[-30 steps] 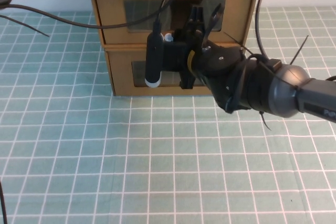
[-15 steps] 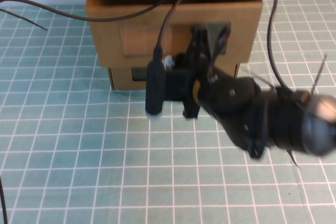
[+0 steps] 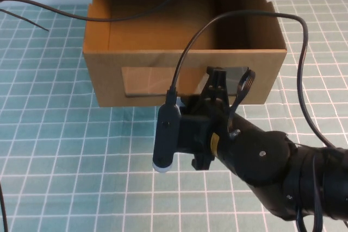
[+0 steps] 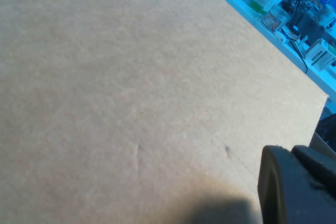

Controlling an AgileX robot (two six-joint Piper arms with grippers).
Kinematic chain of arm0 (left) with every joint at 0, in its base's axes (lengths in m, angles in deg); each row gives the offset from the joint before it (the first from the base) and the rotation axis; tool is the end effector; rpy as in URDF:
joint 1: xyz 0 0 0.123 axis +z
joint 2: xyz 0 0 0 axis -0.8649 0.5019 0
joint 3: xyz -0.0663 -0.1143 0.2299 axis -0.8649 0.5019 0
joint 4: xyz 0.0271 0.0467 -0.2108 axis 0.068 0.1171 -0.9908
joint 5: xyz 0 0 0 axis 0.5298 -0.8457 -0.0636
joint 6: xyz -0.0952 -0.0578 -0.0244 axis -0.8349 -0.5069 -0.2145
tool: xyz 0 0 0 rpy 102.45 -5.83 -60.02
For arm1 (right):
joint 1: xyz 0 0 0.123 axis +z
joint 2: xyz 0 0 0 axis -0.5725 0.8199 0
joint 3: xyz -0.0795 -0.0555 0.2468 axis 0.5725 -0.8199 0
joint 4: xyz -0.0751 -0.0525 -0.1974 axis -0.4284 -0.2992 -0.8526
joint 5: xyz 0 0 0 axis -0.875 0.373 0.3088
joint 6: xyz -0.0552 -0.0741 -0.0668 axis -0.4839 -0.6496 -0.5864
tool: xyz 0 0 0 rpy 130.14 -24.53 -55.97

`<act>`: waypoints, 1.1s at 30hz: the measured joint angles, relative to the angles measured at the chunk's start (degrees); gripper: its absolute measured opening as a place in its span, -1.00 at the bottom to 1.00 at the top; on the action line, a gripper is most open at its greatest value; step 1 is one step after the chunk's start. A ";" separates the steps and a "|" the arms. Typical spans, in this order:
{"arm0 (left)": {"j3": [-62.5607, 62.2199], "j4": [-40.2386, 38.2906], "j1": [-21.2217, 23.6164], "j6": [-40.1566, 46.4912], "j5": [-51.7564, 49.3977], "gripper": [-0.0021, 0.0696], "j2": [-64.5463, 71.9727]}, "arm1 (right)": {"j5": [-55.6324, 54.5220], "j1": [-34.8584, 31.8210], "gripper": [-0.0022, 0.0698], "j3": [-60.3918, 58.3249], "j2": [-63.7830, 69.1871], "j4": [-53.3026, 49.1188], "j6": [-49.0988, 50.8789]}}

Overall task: Open the shoe box
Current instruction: 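Pull the top drawer of the cardboard box fully open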

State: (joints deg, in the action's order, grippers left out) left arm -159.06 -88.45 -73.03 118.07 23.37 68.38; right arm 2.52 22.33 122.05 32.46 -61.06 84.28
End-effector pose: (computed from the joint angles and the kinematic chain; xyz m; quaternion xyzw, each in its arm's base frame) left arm 0.4057 -0.1840 0.3464 0.2714 0.7775 -0.4248 0.3760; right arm 0.2269 0.2539 0.2429 -0.6001 0.5896 -0.1780 0.5106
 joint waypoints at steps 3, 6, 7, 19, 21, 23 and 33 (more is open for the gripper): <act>0.00 0.00 0.00 0.00 0.00 -0.95 0.00 | 0.00 0.03 -0.74 -0.03 -0.09 0.00 2.69; 0.00 0.00 0.00 0.00 0.00 -0.95 0.00 | -0.63 0.15 -0.79 -0.07 -0.09 1.02 7.08; 0.00 0.10 0.00 0.00 0.00 -0.95 0.00 | -1.06 0.13 -0.82 -0.28 -0.09 2.39 8.50; -2.46 1.31 0.10 -0.61 -3.97 -0.95 0.22 | -9.25 0.13 0.22 -0.37 -7.02 32.86 2.16; -4.98 2.59 0.20 -2.10 -7.20 -0.95 0.61 | -9.66 0.13 0.27 -0.37 -10.39 40.72 -4.42; -7.92 3.96 0.20 -4.34 -9.00 -0.95 0.84 | -9.02 0.13 0.29 -0.37 -14.32 48.68 -11.10; -18.39 9.27 1.62 -15.30 -10.66 -0.95 -9.00 | 9.12 0.13 0.17 0.10 -35.80 71.20 -31.70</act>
State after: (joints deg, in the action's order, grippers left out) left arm -177.46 -79.18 -71.41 102.77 12.71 59.37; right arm 11.64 22.47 122.15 -3.35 10.14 52.58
